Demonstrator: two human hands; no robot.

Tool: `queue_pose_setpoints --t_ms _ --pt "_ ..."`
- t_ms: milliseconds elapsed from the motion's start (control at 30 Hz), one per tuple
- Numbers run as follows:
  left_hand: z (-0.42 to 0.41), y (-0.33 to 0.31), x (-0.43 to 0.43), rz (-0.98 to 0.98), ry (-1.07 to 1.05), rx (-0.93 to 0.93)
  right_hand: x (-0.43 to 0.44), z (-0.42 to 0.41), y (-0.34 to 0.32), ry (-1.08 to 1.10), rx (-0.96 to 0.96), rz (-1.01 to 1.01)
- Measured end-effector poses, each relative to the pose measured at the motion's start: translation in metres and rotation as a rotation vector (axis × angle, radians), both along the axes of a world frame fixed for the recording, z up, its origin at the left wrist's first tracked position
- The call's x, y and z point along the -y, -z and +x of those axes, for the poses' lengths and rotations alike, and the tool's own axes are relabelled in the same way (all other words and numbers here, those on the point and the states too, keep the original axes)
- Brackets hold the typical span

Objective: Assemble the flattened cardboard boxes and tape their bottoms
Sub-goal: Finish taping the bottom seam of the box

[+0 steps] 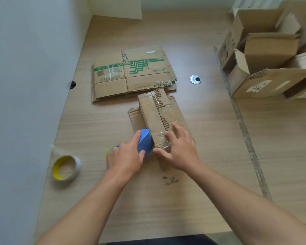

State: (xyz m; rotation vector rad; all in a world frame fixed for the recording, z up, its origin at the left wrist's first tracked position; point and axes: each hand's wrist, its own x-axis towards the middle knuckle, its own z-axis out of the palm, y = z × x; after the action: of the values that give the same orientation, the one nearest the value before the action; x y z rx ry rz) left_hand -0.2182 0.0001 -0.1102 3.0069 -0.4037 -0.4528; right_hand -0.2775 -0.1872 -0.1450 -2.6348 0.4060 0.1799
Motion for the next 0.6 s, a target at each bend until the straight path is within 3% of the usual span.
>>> queue_pose_setpoints --t_ms 200,400,600 --pt "-0.009 -0.003 -0.023 -0.059 -0.045 -0.052 -0.019 0.005 -0.007 0.1 -0.058 -0.041" --pt "-0.013 -0.01 -0.047 -0.153 -0.104 -0.087 -0.015 -0.001 -0.003 -0.026 -0.103 -0.186" --pt "-0.012 -0.024 -0.045 -0.258 -0.113 -0.031 0.003 -0.016 -0.007 -0.163 -0.124 -0.123"
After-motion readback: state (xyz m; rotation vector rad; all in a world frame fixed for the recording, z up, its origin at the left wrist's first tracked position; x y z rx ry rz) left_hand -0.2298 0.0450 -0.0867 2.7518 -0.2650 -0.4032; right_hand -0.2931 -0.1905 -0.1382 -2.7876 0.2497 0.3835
